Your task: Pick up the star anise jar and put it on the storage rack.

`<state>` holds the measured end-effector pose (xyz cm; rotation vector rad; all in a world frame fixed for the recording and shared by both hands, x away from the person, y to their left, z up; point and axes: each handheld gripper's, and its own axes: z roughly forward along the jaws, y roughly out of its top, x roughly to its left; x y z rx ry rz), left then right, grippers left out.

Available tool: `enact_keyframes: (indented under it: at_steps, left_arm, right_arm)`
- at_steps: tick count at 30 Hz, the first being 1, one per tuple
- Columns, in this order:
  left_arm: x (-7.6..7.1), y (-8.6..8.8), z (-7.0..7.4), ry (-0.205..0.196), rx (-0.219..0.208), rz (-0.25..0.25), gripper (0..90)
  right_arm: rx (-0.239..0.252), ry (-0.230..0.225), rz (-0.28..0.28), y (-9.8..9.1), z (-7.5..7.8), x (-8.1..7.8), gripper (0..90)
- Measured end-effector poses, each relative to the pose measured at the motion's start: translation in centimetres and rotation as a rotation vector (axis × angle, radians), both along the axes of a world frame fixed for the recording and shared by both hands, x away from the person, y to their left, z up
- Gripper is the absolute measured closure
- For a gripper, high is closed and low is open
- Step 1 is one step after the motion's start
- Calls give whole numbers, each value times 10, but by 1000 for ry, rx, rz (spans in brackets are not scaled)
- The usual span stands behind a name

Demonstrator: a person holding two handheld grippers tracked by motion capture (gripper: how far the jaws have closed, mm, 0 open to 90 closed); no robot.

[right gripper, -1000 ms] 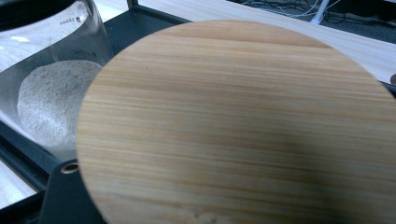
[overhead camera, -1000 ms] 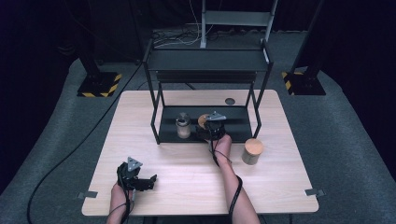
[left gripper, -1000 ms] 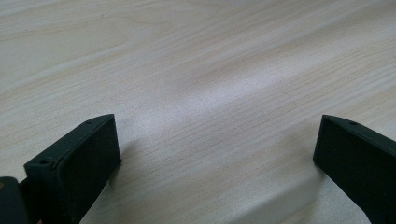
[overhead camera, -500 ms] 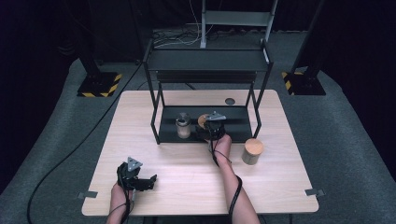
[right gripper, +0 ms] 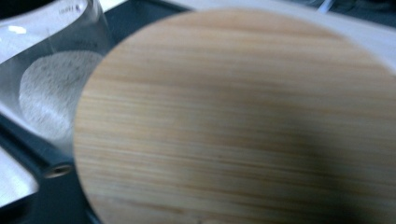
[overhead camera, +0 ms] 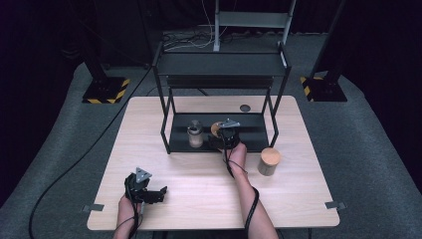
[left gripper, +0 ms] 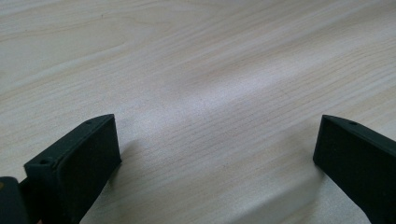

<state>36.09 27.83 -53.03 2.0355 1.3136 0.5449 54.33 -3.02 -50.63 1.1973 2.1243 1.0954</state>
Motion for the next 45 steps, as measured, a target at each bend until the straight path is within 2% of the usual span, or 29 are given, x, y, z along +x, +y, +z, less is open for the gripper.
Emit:
enact_keyframes:
  at_steps: [4, 7, 9, 14, 16, 20, 22, 24, 27, 35, 39, 43, 45]
  left_arm:
    - [0, 0, 0, 0, 0, 0, 0]
    - [0, 0, 0, 0, 0, 0, 1]
    - [0, 0, 0, 0, 0, 0, 0]
    - [0, 0, 0, 0, 0, 0, 0]
    - [0, 0, 0, 0, 0, 0, 0]
    - [0, 0, 0, 0, 0, 0, 0]
    - [0, 0, 0, 0, 0, 0, 0]
    - [0, 0, 0, 0, 0, 0, 0]
    - [0, 0, 0, 0, 0, 0, 0]
    - [0, 0, 0, 0, 0, 0, 0]
    - [0, 0, 0, 0, 0, 0, 0]
    - [0, 0, 0, 0, 0, 0, 0]
    - [0, 0, 0, 0, 0, 0, 0]
  right_arm:
    - [-23, 8, -8, -1, 4, -4, 39]
    - [-41, 11, -4, -2, 9, -8, 0]
    - [-45, 23, 2, -3, 13, -12, 0]
    - [-120, 42, 35, -4, 21, -24, 0]
    - [-146, 35, 36, -5, 23, -30, 0]
    - [-84, 57, 49, -12, 24, -41, 0]
    - [-75, 64, 60, -14, 24, -48, 0]
    - [-90, 68, 58, -15, 24, -55, 0]
    - [-57, 71, 81, -18, 22, -68, 0]
    - [-49, 68, 96, -29, 18, -106, 0]
    - [-61, 56, 105, -33, 13, -126, 0]
    - [-69, 43, 124, -37, 10, -139, 0]
    - [-68, 57, 130, -40, 7, -144, 0]
